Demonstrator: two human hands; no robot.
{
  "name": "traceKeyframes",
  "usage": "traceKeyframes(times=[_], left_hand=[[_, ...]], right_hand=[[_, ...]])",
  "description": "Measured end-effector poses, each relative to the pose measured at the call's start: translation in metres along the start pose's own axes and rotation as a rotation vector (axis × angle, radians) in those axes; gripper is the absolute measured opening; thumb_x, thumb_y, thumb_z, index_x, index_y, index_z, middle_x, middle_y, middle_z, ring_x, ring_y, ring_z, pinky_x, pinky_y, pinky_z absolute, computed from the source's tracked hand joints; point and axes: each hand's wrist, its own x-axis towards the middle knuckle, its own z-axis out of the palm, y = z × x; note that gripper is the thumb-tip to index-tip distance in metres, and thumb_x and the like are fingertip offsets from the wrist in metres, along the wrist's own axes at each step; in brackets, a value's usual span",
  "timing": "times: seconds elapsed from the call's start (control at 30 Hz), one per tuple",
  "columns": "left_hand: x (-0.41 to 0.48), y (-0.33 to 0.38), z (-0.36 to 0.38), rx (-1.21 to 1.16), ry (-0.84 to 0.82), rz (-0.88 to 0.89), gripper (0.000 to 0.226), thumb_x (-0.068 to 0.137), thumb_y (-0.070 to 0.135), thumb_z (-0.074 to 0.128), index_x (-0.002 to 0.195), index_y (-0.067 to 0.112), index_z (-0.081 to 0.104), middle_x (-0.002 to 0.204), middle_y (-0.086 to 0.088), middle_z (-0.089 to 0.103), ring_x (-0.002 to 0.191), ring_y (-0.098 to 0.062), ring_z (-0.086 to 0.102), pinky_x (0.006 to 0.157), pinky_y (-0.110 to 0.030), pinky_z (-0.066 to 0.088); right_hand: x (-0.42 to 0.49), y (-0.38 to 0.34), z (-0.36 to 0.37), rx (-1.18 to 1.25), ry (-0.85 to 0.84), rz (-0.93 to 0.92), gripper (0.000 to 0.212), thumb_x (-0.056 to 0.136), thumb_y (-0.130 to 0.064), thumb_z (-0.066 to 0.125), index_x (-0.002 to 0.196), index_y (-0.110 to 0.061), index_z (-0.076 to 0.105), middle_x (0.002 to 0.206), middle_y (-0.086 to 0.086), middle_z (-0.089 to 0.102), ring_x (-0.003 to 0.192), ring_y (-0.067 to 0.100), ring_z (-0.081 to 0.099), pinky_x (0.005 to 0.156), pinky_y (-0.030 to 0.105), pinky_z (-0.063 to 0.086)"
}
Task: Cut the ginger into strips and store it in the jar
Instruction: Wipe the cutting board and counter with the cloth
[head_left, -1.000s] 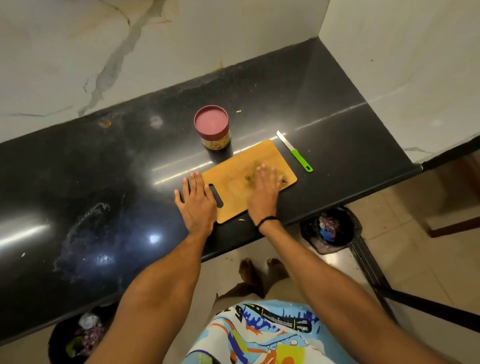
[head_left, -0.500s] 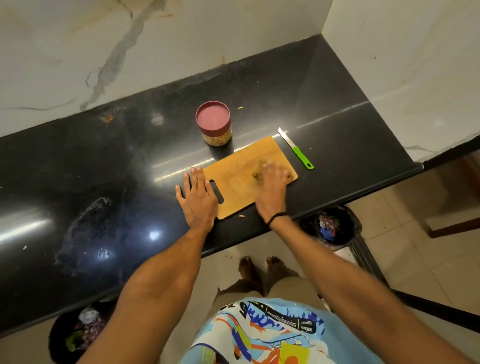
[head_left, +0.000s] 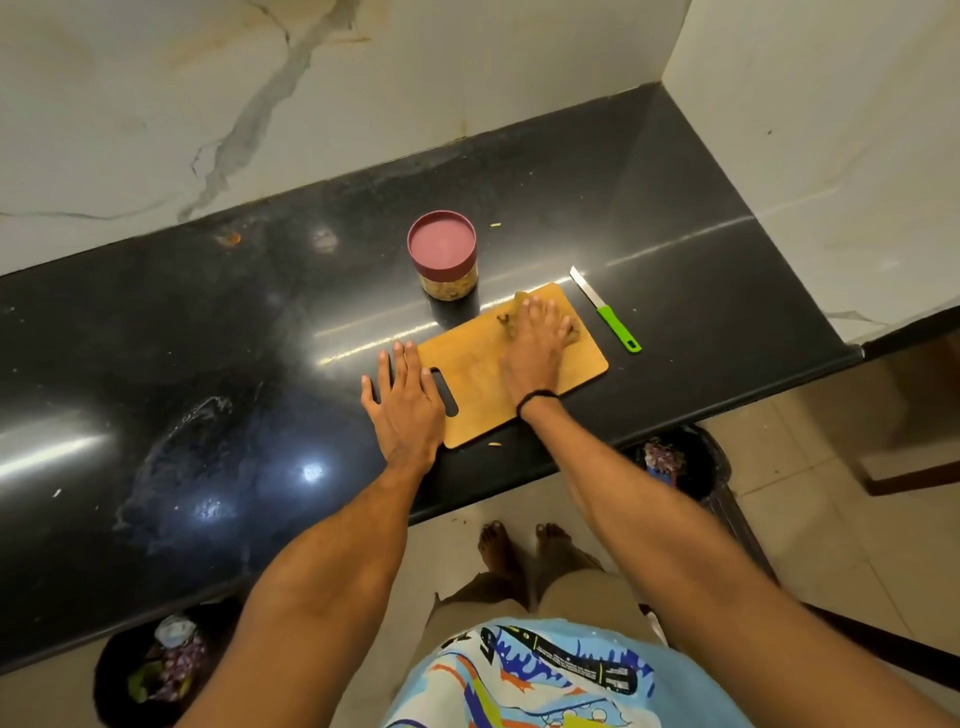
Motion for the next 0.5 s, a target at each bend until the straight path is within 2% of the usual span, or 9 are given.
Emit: traceKeyframes(times=[0.03, 0.07, 0.13, 0.2, 0.27, 0.33, 0.4, 0.5], left_hand=[[0.000, 0.000, 0.000, -0.003, -0.004, -0.008, 0.060, 0.105, 0.045, 0.007, 0.160, 0.023, 0.015, 0.167, 0.003, 0.017, 0.155, -0.016, 0.006, 0.124, -0.052, 0.006], [0.000, 0.001, 0.000, -0.001, 0.000, -0.011, 0.059, 0.105, 0.044, 0.008, 0.160, 0.023, 0.016, 0.167, 0.003, 0.018, 0.155, -0.016, 0.006, 0.124, -0.052, 0.006], [0.001, 0.001, 0.000, 0.005, -0.002, 0.001, 0.060, 0.104, 0.042, 0.013, 0.160, 0.023, 0.017, 0.167, 0.002, 0.018, 0.155, -0.017, 0.007, 0.124, -0.052, 0.007], [-0.002, 0.000, -0.001, 0.002, -0.016, 0.008, 0.061, 0.102, 0.042, 0.014, 0.160, 0.023, 0.017, 0.167, 0.002, 0.017, 0.155, -0.017, 0.007, 0.123, -0.052, 0.006], [-0.003, 0.000, -0.001, -0.007, 0.002, -0.004, 0.058, 0.105, 0.042, 0.012, 0.160, 0.024, 0.018, 0.167, 0.003, 0.018, 0.155, -0.016, 0.008, 0.124, -0.052, 0.007], [-0.001, 0.001, -0.002, -0.016, 0.005, -0.008, 0.058, 0.106, 0.043, 0.011, 0.160, 0.024, 0.018, 0.167, 0.003, 0.019, 0.155, -0.017, 0.008, 0.124, -0.052, 0.009], [-0.001, 0.001, -0.001, -0.016, -0.003, -0.007, 0.059, 0.105, 0.045, 0.008, 0.160, 0.024, 0.016, 0.167, 0.003, 0.018, 0.155, -0.017, 0.007, 0.124, -0.053, 0.009], [-0.001, 0.003, -0.002, -0.011, 0.010, -0.007, 0.059, 0.105, 0.044, 0.008, 0.160, 0.024, 0.015, 0.167, 0.003, 0.017, 0.155, -0.017, 0.007, 0.124, -0.052, 0.009]], right_hand=[[-0.005, -0.015, 0.003, 0.025, -0.006, -0.027, 0.058, 0.086, -0.005, 0.053, 0.143, -0.004, 0.042, 0.149, 0.018, 0.039, 0.143, 0.038, 0.025, 0.117, 0.052, 0.001], [-0.011, -0.026, 0.010, 0.057, -0.038, -0.132, 0.053, 0.085, -0.007, 0.057, 0.138, -0.004, 0.049, 0.142, 0.020, 0.046, 0.138, 0.041, 0.033, 0.115, 0.056, 0.009], [-0.034, -0.043, 0.023, 0.074, -0.158, -0.436, 0.051, 0.081, -0.007, 0.059, 0.133, -0.004, 0.055, 0.137, 0.019, 0.052, 0.133, 0.041, 0.040, 0.113, 0.055, 0.018], [-0.054, -0.031, 0.025, 0.058, -0.271, -0.620, 0.063, 0.081, -0.001, 0.052, 0.142, -0.004, 0.044, 0.149, 0.014, 0.041, 0.143, 0.033, 0.026, 0.119, 0.050, 0.011], [-0.048, 0.003, 0.012, 0.011, -0.270, -0.770, 0.069, 0.078, 0.003, 0.045, 0.146, -0.007, 0.038, 0.154, 0.010, 0.034, 0.146, 0.028, 0.021, 0.121, 0.046, 0.009], [-0.027, 0.040, -0.005, -0.049, -0.217, -0.725, 0.070, 0.078, 0.006, 0.044, 0.146, -0.009, 0.040, 0.153, 0.009, 0.037, 0.145, 0.027, 0.024, 0.120, 0.043, 0.010], [0.001, 0.058, -0.017, -0.067, -0.138, -0.493, 0.075, 0.074, 0.010, 0.048, 0.145, -0.009, 0.041, 0.151, 0.010, 0.039, 0.144, 0.030, 0.026, 0.119, 0.043, 0.009], [0.020, 0.027, -0.010, -0.094, -0.097, -0.194, 0.072, 0.078, 0.001, 0.050, 0.148, -0.010, 0.036, 0.153, 0.010, 0.035, 0.145, 0.032, 0.021, 0.119, 0.047, 0.005]])
